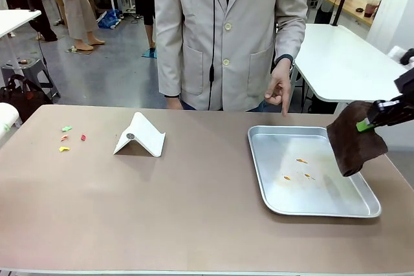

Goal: Clean the surface of the table.
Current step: If a person points to the right, clean the right side of the table with your right hand, and if they point to the left, clean the left side with your left hand.

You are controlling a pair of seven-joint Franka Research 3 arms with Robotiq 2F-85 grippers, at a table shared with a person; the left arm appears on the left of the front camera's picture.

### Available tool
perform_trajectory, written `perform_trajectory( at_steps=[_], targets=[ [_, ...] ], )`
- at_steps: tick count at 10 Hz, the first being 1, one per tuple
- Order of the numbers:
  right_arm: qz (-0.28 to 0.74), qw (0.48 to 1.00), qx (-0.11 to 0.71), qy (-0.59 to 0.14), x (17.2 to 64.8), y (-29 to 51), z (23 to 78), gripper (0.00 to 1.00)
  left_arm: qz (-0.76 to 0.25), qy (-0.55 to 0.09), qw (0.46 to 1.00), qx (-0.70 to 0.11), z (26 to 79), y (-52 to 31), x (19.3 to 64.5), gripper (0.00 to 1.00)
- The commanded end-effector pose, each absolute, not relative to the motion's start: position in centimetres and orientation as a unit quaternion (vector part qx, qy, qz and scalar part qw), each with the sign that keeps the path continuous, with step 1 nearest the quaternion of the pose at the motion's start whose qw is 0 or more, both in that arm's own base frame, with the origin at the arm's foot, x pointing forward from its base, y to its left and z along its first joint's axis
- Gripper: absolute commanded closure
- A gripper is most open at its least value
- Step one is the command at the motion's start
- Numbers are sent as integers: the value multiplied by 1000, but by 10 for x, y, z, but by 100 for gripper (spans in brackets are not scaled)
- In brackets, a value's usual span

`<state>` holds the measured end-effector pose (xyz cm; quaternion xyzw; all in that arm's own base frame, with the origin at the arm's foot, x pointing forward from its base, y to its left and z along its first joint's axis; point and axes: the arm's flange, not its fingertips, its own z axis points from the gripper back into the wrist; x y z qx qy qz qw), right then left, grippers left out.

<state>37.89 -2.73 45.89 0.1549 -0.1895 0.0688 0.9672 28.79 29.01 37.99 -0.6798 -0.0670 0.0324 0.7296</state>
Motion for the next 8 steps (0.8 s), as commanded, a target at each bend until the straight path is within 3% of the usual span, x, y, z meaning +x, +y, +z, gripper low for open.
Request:
perform_trajectory(
  at_steps=[1,8],
  targets=[
    [48,982,107,-149,402,-17,454,93,27,-69,730,-679,383,289,285,98],
    [44,993,86,-69,458,26,391,93,27,-69,730,-679,383,289,285,98]
  ],
)
